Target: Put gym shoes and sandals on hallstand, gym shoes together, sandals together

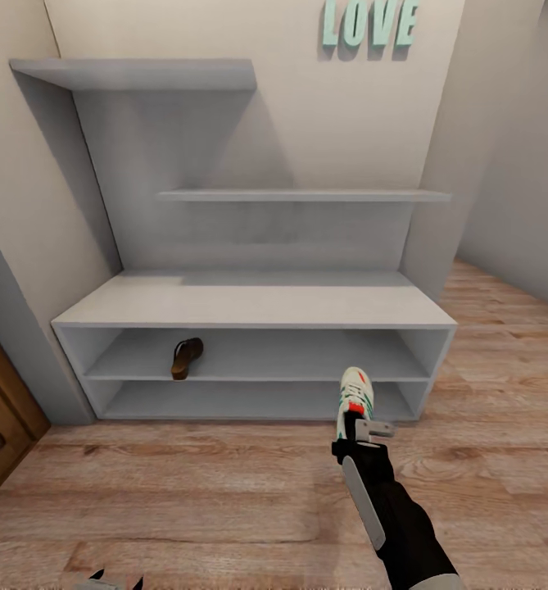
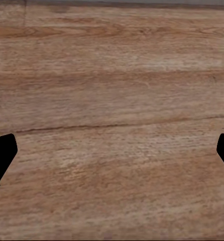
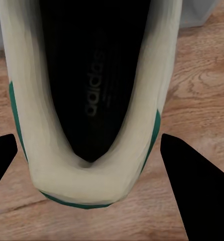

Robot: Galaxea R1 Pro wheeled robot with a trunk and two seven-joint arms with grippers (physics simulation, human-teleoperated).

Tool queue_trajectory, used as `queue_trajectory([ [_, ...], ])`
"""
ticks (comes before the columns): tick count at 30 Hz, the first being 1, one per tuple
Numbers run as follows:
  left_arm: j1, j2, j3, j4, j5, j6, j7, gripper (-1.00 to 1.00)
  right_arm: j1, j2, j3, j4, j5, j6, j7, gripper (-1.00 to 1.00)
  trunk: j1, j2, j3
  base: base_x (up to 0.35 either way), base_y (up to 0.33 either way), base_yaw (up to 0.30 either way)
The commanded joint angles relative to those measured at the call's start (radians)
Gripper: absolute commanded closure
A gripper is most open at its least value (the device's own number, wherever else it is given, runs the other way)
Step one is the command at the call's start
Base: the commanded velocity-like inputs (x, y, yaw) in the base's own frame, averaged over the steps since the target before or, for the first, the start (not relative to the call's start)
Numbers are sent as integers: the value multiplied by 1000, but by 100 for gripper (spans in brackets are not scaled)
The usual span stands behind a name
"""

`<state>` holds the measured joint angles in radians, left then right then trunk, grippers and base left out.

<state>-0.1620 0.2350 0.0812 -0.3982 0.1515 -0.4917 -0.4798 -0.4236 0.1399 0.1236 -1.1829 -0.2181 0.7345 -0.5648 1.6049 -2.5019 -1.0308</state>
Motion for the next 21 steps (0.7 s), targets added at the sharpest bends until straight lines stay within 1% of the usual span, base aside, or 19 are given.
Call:
queue_trajectory([
  [1,-1,0,3,1,8,1,-10,-100,-1,0,2,-1,-9,2,-10,100,0,-1,-7,0,0,0],
  [18,-1,1,5,1,8,1,-10,-100,0,0,2,-1,-8,2,-10,100,8,-5,-98,0,0,0],
  [19,-1,1,5,1,8,1,-10,-100,0,0,2,-1,-8,2,-10,100,8,-5,-103,0,0,0],
  [21,-1,1,6,0,8,0,-12,-100,0,0,1,-1,-7,2,-10,100,8,-5,-103,0,0,0],
])
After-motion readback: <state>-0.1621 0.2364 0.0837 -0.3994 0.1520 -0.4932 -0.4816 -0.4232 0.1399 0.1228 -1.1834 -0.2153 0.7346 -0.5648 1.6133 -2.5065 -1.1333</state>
